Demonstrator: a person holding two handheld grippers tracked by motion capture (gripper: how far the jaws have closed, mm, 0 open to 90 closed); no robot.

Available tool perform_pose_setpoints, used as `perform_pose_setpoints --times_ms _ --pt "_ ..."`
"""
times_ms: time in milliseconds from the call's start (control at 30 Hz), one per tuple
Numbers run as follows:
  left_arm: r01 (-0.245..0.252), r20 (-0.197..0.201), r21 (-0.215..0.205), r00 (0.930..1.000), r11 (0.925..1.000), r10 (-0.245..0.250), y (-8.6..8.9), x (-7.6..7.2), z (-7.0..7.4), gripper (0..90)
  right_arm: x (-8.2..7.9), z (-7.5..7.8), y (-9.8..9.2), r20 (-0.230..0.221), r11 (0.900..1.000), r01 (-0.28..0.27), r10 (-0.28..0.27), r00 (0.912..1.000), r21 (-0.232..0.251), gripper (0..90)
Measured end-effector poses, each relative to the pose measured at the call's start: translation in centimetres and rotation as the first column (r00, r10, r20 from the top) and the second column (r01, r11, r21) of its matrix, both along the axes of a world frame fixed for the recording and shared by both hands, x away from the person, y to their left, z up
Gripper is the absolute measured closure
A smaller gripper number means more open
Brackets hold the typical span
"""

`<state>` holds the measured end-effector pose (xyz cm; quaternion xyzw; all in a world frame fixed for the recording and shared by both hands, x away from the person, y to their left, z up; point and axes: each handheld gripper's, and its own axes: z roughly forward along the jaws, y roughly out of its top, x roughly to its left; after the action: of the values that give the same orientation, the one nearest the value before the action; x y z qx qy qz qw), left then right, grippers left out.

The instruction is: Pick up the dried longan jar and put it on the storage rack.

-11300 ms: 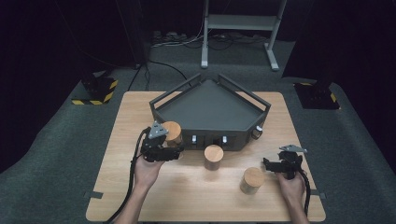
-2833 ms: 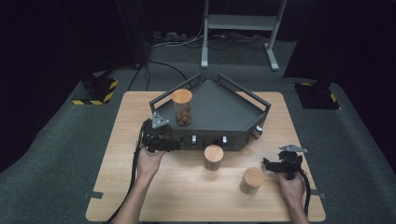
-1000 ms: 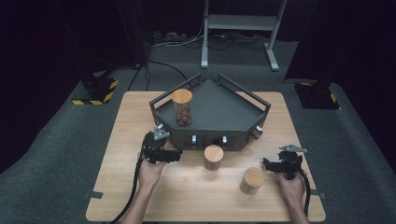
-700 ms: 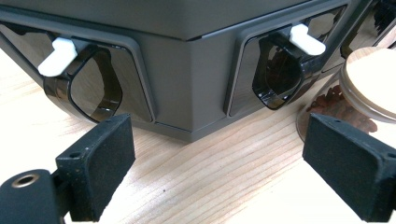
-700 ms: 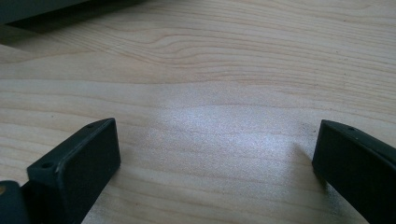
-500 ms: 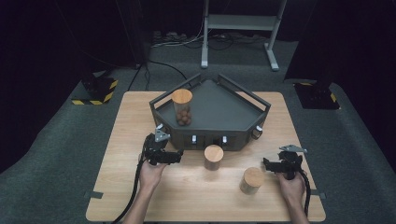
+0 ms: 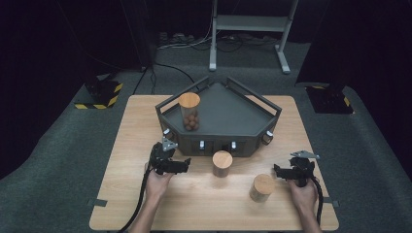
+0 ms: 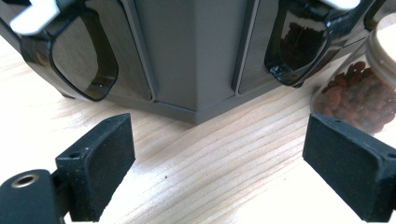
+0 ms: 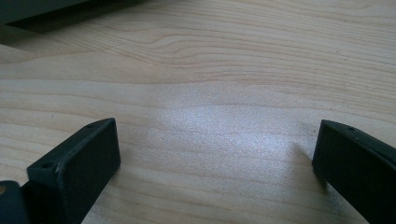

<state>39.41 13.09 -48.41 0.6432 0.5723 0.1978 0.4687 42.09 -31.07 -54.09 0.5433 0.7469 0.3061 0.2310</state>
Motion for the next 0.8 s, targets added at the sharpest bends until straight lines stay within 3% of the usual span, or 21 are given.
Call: perform_pose_setpoints --times_ms 500,800 --pt "-0.006 -0.016 0.018 0.9999 0.9998 0.006 -0.3 0.0 -1.5 9.0 0.0 0.0 0.0 0.000 1.000 0.000 0.000 1.0000 0.000 0.4" --pt "-0.023 -0.046 0.041 0.9986 0.9989 0.025 -0.5 0.5 -3.4 9.1 0.0 0.0 0.0 0.000 1.000 0.000 0.000 1.0000 0.000 0.4"
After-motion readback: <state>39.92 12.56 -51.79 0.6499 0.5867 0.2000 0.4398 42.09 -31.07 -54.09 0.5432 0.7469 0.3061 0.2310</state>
